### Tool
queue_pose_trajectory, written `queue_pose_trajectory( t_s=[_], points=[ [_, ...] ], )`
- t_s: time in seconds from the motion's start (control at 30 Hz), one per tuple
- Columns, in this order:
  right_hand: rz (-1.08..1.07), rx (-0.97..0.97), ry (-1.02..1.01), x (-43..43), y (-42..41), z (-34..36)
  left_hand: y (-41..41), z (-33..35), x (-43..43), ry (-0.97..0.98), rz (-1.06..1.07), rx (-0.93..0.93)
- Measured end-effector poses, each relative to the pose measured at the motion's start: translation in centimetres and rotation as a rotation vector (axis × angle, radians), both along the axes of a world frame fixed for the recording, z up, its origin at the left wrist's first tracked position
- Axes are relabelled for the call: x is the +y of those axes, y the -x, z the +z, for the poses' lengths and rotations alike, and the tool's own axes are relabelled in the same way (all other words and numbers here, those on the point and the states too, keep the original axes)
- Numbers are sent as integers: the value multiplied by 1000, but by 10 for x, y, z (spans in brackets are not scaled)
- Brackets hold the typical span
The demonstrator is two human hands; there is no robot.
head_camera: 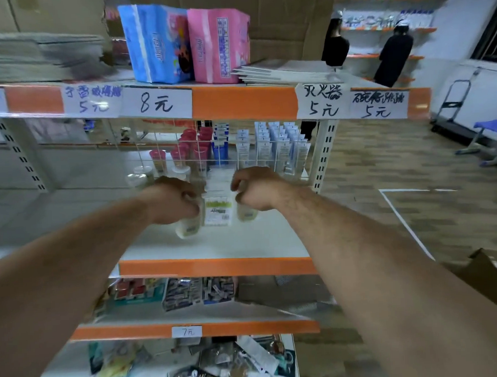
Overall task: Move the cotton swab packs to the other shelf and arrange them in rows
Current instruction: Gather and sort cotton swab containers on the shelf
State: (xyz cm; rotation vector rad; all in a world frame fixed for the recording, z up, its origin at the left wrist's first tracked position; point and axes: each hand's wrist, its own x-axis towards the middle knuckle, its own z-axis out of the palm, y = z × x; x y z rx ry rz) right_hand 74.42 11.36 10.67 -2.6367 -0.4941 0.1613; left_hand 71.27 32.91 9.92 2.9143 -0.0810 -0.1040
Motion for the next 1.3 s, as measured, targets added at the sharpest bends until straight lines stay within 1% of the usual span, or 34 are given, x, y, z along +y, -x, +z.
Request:
queue_pose_trajectory(
  t_s=[0.1, 0.2, 0.3, 0.5, 0.7, 0.83, 0.97, 1.13, 1.3],
  points=[
    [49, 2, -62, 23, 12, -1, 12, -3, 24, -54, 67, -45],
    [97, -31, -107, 44, 18, -4, 26, -6, 53, -2, 148, -54],
    [139, -40, -102, 67, 18, -10, 37, -6, 77, 2, 191, -39],
    [133, -38, -77, 111, 9, -17, 35, -4, 119, 3, 205, -78],
    [48, 2, -100, 157, -4, -19, 5, -7, 165, 21, 132, -80],
    [-36, 19, -124, 199, -9, -24, -20, -13, 203, -27, 19, -44],
    [-110, 12, -102, 232, -13, -31, -48, -27, 233, -57, -91, -66],
    [-121, 25, -47, 254, -22, -37, -73, -43, 239, -30, -149, -80],
    [-102, -2, -30, 270, -39, -43, -95, -53, 235, 36, -136, -115]
  ],
)
